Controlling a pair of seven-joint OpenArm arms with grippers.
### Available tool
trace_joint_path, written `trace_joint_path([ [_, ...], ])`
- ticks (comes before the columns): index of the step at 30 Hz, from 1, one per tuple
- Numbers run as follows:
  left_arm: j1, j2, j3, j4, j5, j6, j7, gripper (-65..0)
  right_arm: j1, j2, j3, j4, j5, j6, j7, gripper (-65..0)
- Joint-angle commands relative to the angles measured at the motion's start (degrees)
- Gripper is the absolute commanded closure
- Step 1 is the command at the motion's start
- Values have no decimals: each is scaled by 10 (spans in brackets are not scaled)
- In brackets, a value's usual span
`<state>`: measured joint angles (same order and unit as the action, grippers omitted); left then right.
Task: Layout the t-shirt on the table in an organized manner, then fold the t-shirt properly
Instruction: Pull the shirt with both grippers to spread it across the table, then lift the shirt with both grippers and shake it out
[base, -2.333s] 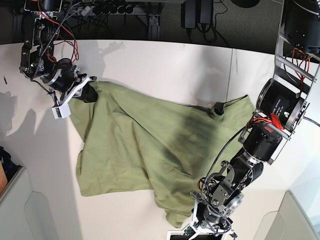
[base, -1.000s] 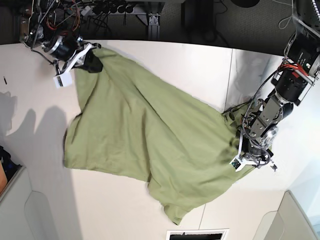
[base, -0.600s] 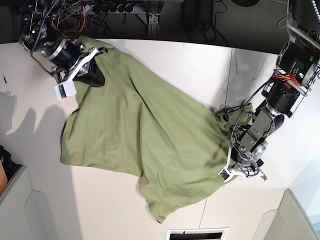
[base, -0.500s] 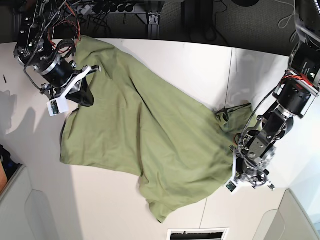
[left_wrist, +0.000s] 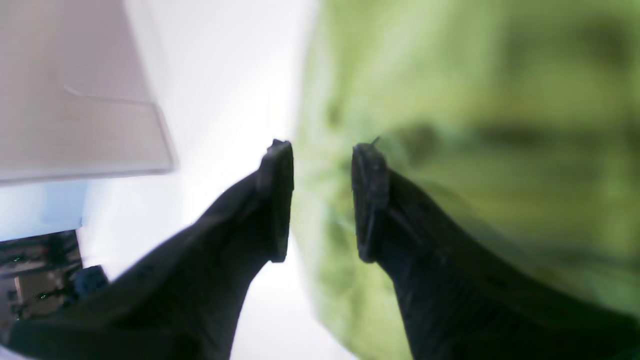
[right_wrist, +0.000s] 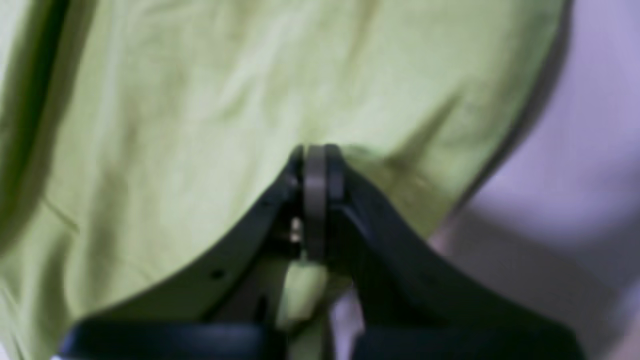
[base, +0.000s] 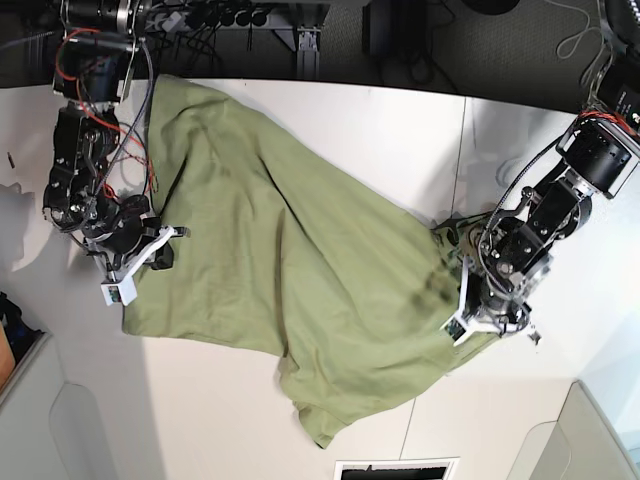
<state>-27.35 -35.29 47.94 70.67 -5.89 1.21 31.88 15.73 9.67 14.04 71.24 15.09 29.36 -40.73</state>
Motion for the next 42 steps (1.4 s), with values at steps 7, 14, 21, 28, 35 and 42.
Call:
trace_joint_path([
  [7, 23, -4, -6, -48, 20, 6, -50, -206, 20, 36, -49, -2, 35, 5, -49, 0],
  [14, -15, 43, -6, -184, 46, 0, -88, -206, -85, 58, -59, 78, 87, 7, -54, 0],
  [21, -71, 118, -6, -247, 44, -33, -105, -206, -215, 54, -59, 211, 153, 7, -54, 0],
  [28, -91, 178, -6, -252, 49, -34, -97, -206, -268, 25, -59, 272, 158, 15, -51, 0],
  [35, -99, 156, -6, -174, 49, -1, -47, -206, -219, 24, -57, 293, 150, 15, -33, 0],
  [42, -87, 52, -6, 26, -33, -5, 15, -206, -114, 18, -58, 260, 85, 6, -16, 0],
])
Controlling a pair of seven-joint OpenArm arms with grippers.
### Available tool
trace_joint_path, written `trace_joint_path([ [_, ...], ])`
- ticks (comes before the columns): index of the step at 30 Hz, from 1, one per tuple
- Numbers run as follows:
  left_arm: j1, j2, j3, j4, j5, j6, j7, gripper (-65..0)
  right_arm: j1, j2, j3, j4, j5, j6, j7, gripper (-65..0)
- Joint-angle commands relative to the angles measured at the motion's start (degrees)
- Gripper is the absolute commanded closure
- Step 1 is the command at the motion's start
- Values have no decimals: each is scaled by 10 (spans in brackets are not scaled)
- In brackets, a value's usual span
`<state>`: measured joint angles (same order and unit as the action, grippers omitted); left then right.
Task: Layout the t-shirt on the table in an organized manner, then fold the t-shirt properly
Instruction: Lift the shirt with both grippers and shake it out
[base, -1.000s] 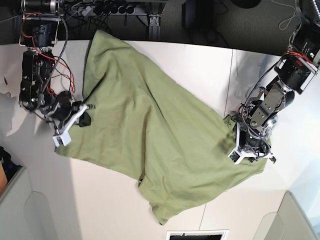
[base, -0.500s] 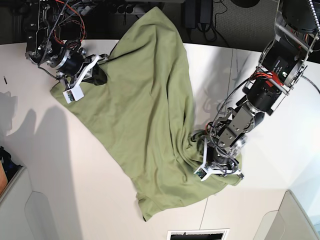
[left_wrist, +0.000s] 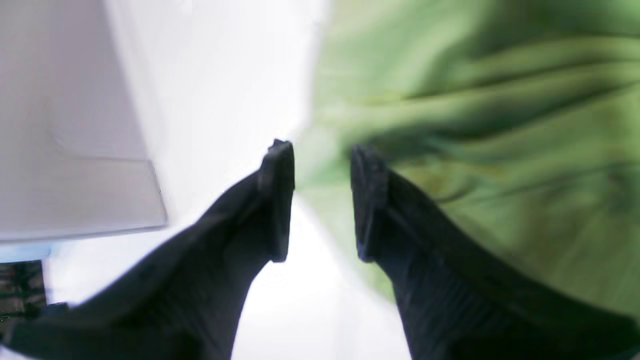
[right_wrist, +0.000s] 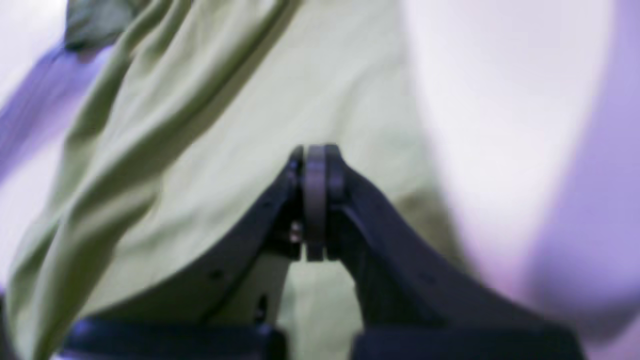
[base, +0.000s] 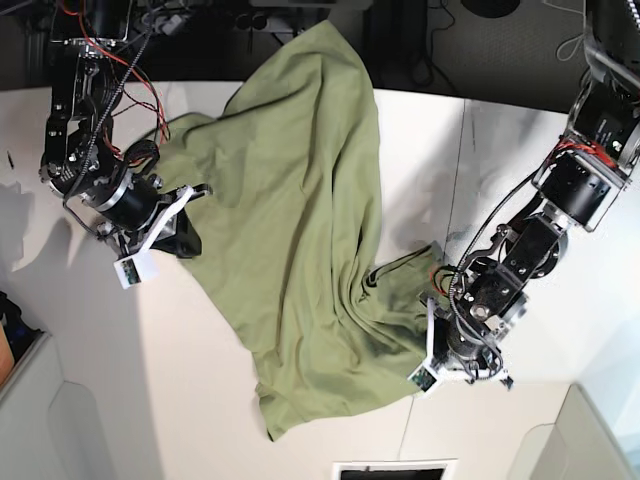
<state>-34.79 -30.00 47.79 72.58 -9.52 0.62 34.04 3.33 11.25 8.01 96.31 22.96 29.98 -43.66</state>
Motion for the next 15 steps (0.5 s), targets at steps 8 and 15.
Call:
trace_joint_path([
  [8, 104, -61, -5, 203, -23, -28, 27, -206, 150, 1, 2, -180, -16, 1, 54, 0],
  [15, 225, -60, -5, 329, -13, -28, 33, -206, 228, 1, -15, -303, -57, 14, 76, 0],
])
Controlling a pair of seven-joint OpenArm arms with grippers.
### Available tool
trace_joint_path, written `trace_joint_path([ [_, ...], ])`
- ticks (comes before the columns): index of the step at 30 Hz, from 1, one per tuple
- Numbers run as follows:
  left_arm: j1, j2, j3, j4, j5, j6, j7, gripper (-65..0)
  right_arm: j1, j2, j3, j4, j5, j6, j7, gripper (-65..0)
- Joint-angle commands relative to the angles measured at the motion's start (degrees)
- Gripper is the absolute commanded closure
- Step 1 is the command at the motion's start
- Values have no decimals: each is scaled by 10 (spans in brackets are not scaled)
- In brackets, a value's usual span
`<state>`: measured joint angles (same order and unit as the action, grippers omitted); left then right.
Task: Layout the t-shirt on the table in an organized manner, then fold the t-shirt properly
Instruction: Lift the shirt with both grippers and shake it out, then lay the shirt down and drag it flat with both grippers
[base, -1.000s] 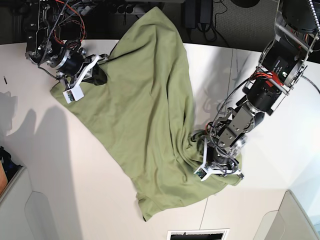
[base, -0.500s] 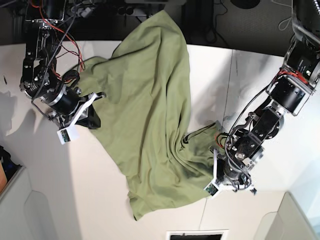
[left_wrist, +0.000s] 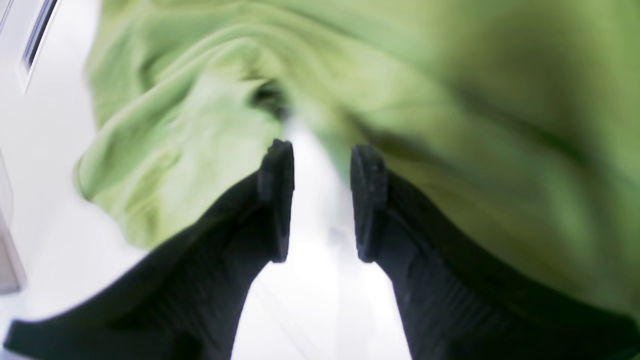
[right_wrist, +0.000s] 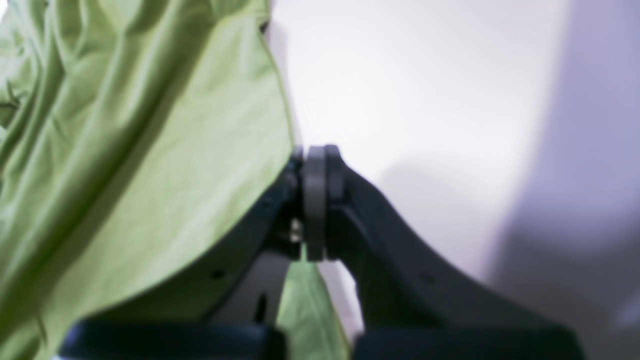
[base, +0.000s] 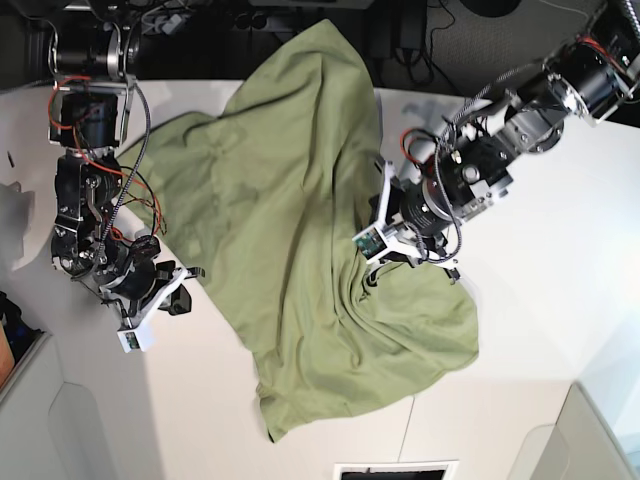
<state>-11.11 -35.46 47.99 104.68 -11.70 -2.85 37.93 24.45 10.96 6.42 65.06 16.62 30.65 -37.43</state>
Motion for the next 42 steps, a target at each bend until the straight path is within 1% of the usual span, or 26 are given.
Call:
trace_joint_path([
  [1, -2, -6, -7, 15, 10, 7, -7, -206, 20, 4, -7, 2, 7, 7, 14, 0],
  [5, 29, -4, -7, 14, 10, 6, -12, -206, 22, 4, -51, 0, 6, 7, 19, 0],
  [9, 40, -4, -7, -3, 22, 6, -13, -206, 22, 5, -101, 0, -4, 7, 21, 0],
  [13, 40, -4, -7, -40, 23, 7, -19, -206, 10, 7, -132, 0, -50, 6, 20, 0],
  [14, 40, -4, -7, -50, 24, 7, -25, -206, 7, 10, -133, 0, -53, 6, 20, 0],
  [19, 39, -4, -7, -87, 50, 7, -55, -206, -10, 40, -134, 2, -44, 4, 14, 0],
  [23, 28, -4, -8, -110, 53, 7, -58, -206, -35, 65, -134, 8, -2, 4, -1, 0],
  [26, 4, -4, -8, -140, 53, 7, -65, -206, -71, 71, -134, 34, 12, 5, -10, 0],
  [28, -16, -3, -8, -163, 53, 4, -68, -206, -104, 71, -134, 66, 21, 5, -15, 0],
  [31, -52, 7, -8, -206, 70, -28, -76, -206, -159, 71, -134, 128, 41, 5, -19, 0],
  [32, -63, 13, -8, -223, 82, -33, -84, -206, -177, 70, -134, 149, 46, 4, -19, 0],
  [35, -97, 35, -8, -281, 113, -32, -107, -206, -227, 59, -134, 207, 50, 5, -24, 0],
  [38, -134, 59, -8, -346, 118, -33, -117, -206, -267, 40, -134, 248, 50, 7, -33, 0],
  [42, -182, 96, -7, -431, 130, -34, -137, -206, -290, 17, -135, 269, 50, 7, -33, 0],
])
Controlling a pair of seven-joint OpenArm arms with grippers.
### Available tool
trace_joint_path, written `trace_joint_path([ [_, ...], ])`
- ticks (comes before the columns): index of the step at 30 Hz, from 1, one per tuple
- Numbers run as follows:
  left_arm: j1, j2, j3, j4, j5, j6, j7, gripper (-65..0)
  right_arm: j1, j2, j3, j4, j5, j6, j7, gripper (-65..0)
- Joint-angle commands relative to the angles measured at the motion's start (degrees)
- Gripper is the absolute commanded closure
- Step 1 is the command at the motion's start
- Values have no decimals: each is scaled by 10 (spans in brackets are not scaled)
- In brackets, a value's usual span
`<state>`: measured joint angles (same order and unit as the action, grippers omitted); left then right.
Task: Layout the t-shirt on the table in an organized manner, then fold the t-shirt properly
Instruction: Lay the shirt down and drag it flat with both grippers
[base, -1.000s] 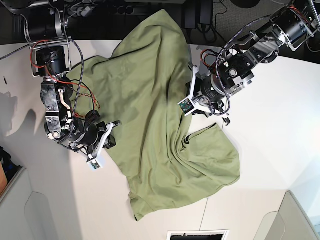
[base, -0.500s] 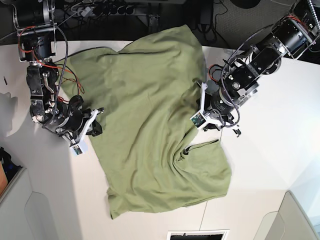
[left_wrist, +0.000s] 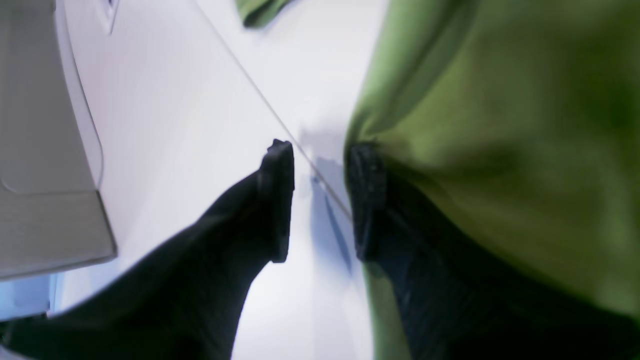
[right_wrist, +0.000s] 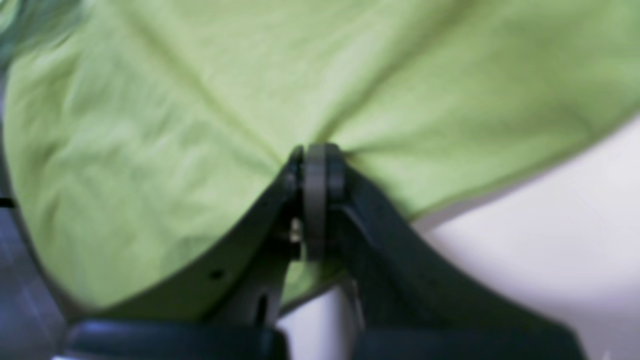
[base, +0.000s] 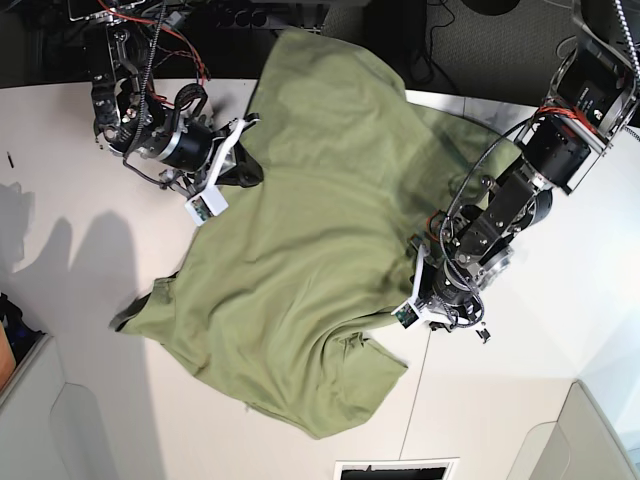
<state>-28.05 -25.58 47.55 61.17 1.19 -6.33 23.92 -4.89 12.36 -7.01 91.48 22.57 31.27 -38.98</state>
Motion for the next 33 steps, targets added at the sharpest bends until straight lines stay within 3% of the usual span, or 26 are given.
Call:
trace_joint_path([
  [1, -22, 4, -3, -9, 2, 2, 3, -206, 5, -1, 0, 6, -11, 1, -16, 0],
  [6, -55, 4, -3, 8, -27, 53, 26, -206, 43, -2, 9, 7, -12, -15, -3, 0],
  [10, -57, -41, -3, 120, -84, 100, 33, -206, 88, -2, 40, 7, -13, -15, -3, 0],
  [13, -41, -74, -3, 209, -91, 90, 76, -206, 122, -2, 55, 5, -34, -26, -3, 0],
  [16, -10, -94, -3, 247, -96, 71, 73, -206, 156, -2, 55, -16, -64, -46, 1, 0],
  [22, 45, -94, -3, 247, -86, 69, 60, -206, 232, -2, 55, -131, -85, -45, 45, 0],
  [26, 79, -95, -3, 247, -80, 69, 81, -206, 276, -2, 55, -200, -101, -45, 51, 0],
  [30, 117, -95, -3, 247, -80, 39, 64, -206, 290, -2, 55, -235, -101, -45, 29, 0],
  [33, 125, -95, -3, 231, -78, 35, 52, -206, 278, -1, 55, -238, -97, -44, -10, 0],
])
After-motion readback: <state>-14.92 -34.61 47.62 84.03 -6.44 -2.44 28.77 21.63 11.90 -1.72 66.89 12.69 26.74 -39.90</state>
